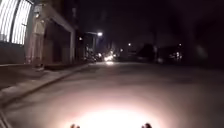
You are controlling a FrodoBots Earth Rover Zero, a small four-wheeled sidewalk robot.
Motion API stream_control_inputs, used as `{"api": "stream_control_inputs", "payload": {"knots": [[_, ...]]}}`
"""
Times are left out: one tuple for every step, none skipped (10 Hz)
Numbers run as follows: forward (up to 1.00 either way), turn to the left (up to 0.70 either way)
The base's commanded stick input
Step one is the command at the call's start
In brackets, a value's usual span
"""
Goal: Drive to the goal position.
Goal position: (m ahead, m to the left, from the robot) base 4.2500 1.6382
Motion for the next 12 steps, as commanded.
{"api": "stream_control_inputs", "payload": {"knots": [[0.7, 0.0], [0.7, 0.0], [0.7, 0.0], [0.7, 0.0], [0.7, 0.0], [0.7, 0.0], [0.7, 0.0], [0.7, 0.0], [0.7, 0.0], [0.7, 0.0], [0.7, 0.0], [0.7, 0.0]]}}
